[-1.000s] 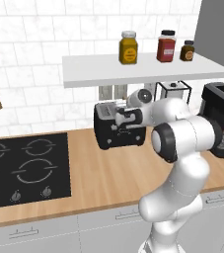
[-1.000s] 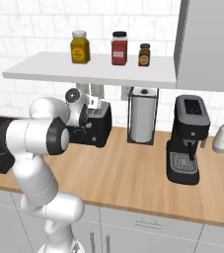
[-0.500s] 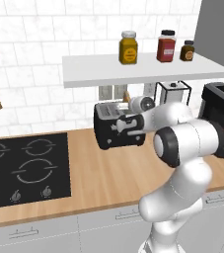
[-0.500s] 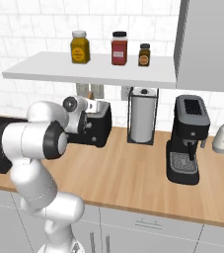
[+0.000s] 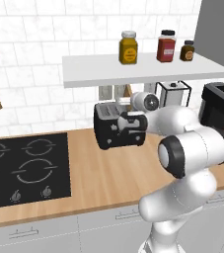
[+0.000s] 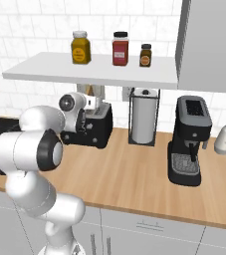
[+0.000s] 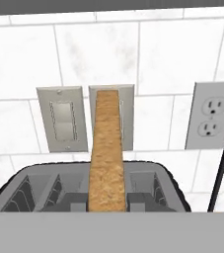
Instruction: Start the toaster. Once the lever pops up, take the bread to the plate on the dining counter.
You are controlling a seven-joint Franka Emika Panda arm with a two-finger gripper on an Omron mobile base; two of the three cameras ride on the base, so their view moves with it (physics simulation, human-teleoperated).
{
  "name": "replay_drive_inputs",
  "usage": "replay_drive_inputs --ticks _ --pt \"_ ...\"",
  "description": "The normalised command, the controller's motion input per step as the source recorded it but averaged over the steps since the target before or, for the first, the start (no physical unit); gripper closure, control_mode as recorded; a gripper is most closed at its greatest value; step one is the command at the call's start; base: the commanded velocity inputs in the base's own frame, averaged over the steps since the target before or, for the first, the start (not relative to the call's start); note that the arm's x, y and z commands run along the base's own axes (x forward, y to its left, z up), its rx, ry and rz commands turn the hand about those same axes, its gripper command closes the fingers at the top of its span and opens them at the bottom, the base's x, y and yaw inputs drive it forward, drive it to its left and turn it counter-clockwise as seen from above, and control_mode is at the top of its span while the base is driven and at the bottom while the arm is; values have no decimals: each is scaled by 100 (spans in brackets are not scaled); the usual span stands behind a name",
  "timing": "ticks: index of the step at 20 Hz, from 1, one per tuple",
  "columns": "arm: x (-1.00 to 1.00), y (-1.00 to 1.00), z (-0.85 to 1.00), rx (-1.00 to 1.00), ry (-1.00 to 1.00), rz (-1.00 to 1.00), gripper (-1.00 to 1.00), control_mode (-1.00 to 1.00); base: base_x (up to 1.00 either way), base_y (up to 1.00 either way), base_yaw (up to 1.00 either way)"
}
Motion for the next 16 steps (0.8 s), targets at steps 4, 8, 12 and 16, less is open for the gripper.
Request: replay_drive_inputs --ticks 4,8,12,16 --pt "0 0 53 0 0 0 100 -100 0 0 0" --pt "-13 0 11 0 0 0 100 -100 0 0 0" --pt "-33 0 -27 0 -1 0 100 -100 0 0 0" --pt "-34 0 -3 0 -5 0 100 -100 0 0 0"
